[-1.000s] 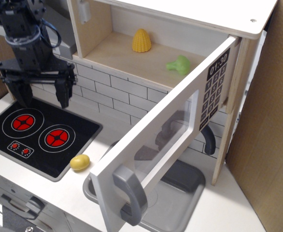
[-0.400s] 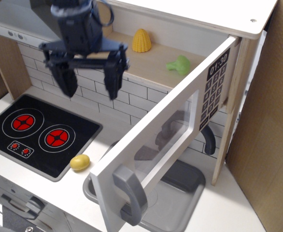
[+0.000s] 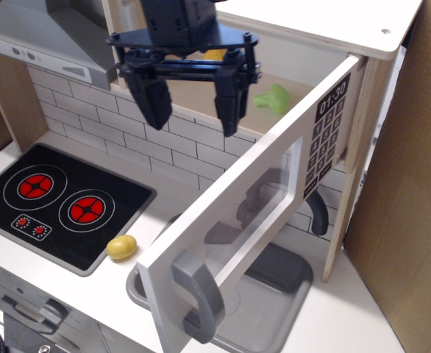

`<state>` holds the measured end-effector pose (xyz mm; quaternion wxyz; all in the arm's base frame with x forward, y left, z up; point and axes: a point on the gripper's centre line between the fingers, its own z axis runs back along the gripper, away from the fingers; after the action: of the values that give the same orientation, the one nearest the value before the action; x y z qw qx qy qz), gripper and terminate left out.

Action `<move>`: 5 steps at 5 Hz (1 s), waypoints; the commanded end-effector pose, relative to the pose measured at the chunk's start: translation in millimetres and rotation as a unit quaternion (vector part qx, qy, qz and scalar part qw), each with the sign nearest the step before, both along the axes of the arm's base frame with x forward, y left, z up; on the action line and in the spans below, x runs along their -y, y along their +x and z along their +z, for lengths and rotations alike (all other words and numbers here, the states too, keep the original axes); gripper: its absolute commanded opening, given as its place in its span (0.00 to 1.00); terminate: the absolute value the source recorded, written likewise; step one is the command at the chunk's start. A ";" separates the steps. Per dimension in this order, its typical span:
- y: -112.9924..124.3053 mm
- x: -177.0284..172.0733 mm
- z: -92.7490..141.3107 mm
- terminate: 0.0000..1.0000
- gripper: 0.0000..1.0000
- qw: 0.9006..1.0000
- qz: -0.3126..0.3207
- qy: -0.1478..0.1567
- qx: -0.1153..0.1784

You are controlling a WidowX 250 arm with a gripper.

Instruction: Close microwave

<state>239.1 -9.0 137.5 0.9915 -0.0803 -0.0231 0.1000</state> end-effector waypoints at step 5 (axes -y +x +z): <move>7.5 32.2 -8.3 0.00 1.00 0.999 -0.031 -0.017 0.032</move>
<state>247.1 -43.8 121.0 0.9920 -0.0990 -0.0408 0.0664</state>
